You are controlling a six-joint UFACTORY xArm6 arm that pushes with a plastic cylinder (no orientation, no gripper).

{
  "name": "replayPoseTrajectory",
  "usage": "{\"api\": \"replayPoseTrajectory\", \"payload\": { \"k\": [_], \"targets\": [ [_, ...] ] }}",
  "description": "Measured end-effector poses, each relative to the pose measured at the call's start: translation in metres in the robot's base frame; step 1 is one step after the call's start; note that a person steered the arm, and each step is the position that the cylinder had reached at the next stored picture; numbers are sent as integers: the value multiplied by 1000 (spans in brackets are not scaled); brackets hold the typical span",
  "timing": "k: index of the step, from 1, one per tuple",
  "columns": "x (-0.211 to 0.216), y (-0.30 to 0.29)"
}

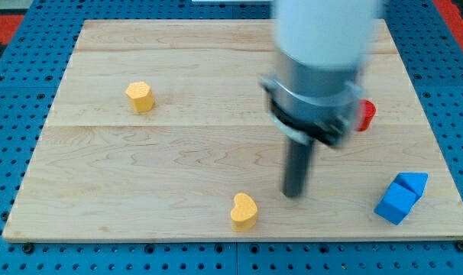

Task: Move the yellow hexagon to the down side

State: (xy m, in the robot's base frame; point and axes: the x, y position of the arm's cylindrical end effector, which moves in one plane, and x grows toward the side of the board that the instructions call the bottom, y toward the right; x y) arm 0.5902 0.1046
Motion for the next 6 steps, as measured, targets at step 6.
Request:
{"api": "replayPoseTrajectory", "payload": {
  "k": [6],
  "targets": [
    [-13,-243]
  ]
}}
